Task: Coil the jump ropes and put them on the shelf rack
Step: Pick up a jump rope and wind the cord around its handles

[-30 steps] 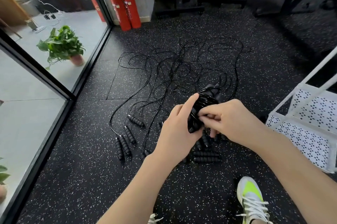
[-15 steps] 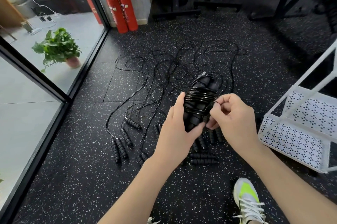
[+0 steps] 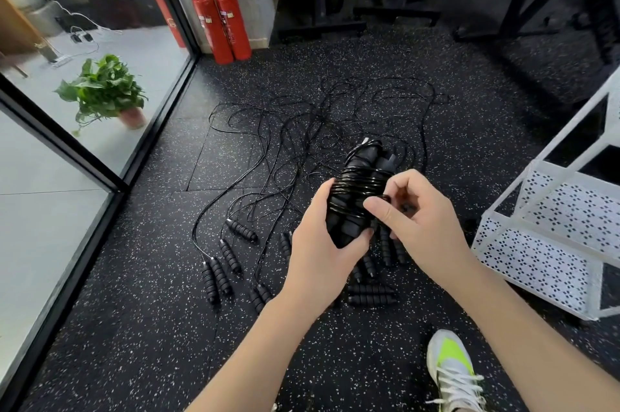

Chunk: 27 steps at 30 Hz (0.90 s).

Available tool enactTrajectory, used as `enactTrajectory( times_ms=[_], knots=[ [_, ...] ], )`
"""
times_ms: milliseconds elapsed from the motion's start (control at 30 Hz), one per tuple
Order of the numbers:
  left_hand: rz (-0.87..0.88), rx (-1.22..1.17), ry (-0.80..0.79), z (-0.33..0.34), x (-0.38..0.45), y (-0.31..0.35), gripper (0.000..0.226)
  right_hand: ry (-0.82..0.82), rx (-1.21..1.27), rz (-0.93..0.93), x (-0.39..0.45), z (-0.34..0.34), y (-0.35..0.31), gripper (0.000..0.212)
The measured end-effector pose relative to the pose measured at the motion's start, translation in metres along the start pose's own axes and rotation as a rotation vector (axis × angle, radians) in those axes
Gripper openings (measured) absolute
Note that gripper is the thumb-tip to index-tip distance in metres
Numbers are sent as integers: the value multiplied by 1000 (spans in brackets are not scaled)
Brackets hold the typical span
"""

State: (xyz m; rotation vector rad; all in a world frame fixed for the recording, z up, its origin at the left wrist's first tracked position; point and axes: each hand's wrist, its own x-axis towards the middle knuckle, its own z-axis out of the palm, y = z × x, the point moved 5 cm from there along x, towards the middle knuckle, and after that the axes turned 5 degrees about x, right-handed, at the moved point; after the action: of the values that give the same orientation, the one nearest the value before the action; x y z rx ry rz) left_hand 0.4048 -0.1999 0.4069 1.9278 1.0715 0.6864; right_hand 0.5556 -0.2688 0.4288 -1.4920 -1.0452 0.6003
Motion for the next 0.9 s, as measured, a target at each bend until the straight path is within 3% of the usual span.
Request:
enactTrajectory(
  times_ms=[133,367,567,767,900],
  knots=[
    [-51,-5,-97,6,-2,-3,65,72,-231,-110,2,-6,0,21],
    [-92,-39,-154,8,-1,-5,69,193,-85,-2,1,-14,6,21],
    [-100,-24,-181,5,-3,-17,73,181,-105,-5,3,-8,9,21],
    [-76,5,-59,7,-7,-18,77,159,-49,-23,6,-3,12,18],
    [-9,57,7,5,-5,-9,84,264,5,73,4,-18,20,22]
  ],
)
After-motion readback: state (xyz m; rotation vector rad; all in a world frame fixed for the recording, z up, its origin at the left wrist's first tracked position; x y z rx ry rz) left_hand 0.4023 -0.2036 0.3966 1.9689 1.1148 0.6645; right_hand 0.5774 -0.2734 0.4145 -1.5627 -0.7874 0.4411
